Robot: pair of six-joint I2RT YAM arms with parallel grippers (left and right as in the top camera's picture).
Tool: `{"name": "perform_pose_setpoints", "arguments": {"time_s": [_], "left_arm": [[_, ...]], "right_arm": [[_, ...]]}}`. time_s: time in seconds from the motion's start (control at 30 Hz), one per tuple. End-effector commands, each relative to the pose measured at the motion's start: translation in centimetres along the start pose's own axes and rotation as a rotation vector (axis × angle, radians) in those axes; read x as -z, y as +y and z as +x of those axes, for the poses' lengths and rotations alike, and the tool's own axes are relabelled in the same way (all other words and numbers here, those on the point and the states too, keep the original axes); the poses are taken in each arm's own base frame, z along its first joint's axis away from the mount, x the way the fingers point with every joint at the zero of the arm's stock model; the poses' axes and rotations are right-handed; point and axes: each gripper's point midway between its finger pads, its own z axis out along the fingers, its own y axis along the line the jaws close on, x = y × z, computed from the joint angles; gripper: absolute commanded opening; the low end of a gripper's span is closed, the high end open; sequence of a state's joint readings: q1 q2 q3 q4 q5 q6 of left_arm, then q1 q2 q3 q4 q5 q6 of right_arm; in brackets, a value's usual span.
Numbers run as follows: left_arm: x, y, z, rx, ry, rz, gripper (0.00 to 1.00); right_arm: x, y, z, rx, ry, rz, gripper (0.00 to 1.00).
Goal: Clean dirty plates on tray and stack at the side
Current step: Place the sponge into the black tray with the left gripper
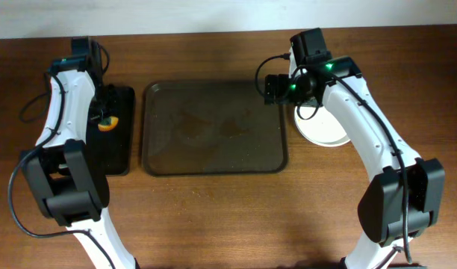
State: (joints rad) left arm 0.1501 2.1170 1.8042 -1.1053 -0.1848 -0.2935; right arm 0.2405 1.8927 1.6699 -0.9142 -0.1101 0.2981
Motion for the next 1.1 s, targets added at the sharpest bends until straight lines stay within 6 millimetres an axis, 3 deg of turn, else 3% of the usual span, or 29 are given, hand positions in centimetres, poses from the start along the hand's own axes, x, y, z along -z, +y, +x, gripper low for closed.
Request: {"name": "perform_pose_setpoints", "arguments": {"time_s": [0.0, 0.1, 0.13, 0.17, 0.23, 0.27, 0.37, 0.47, 0.57, 0.67, 0.77, 0.93, 1.0, 1.07], "left_arm": [[-2.2, 1.1, 0.4, 0.058, -0.012, -0.016, 0.0], [-4.0, 1.5, 0.7, 0.071, -0.016, -0.018, 0.0], [-4.2, 1.5, 0.7, 0.075, -0.019, -0.018, 0.05], [-4.3, 1.6, 0.6, 0.077, -0.022, -0.017, 0.24], [-4.3, 1.6, 0.4, 0.079, -0.029, -0.015, 0.95], [-4.2, 1.6, 0.3, 0.079, -0.031, -0.013, 0.99], [-2.9, 1.7, 0.1, 0.078, -0.023, -0.015, 0.99], [0.5, 2.0, -1.2, 0.084, -0.054, -0.006, 0.99], [5.5, 2.5, -2.5, 0.095, -0.128, 0.017, 0.99], [10.5, 2.5, -2.9, 0.096, -0.215, 0.047, 0.99], [12.9, 3.0, -1.8, 0.092, -0.231, 0.054, 0.99], [13.1, 3.2, -1.1, 0.09, -0.213, 0.048, 0.99], [13.1, 3.2, -1.1, 0.09, -0.213, 0.048, 0.99], [13.1, 3.2, -1.1, 0.09, -0.213, 0.048, 0.99]], "right_arm": [[-0.4, -0.6, 0.1, 0.0, 0.012, 0.022, 0.98], [-0.4, -0.6, 0.2, 0.0, 0.015, 0.023, 0.98], [-0.4, -0.6, 0.2, 0.0, 0.015, 0.023, 0.98], [-0.4, -0.6, 0.2, 0.0, 0.015, 0.023, 0.99], [-0.4, -0.6, 0.2, 0.0, 0.016, 0.023, 0.98], [-0.4, -0.6, 0.2, 0.0, 0.016, 0.023, 0.98], [-0.4, -0.6, 0.3, 0.0, 0.017, 0.024, 0.99], [-0.3, -0.6, 0.2, 0.0, 0.014, 0.023, 0.99], [1.2, -0.3, -0.4, 0.004, -0.012, 0.016, 0.99], [4.9, 0.6, -2.1, 0.043, -0.085, -0.004, 0.99], [9.8, 1.1, -3.7, 0.09, -0.173, 0.007, 0.98], [19.5, 0.4, -5.5, 0.082, -0.359, 0.094, 0.98], [23.6, 0.7, -5.0, 0.082, -0.425, 0.079, 0.98], [25.9, 0.7, -4.1, 0.082, -0.458, 0.069, 0.98]]}}
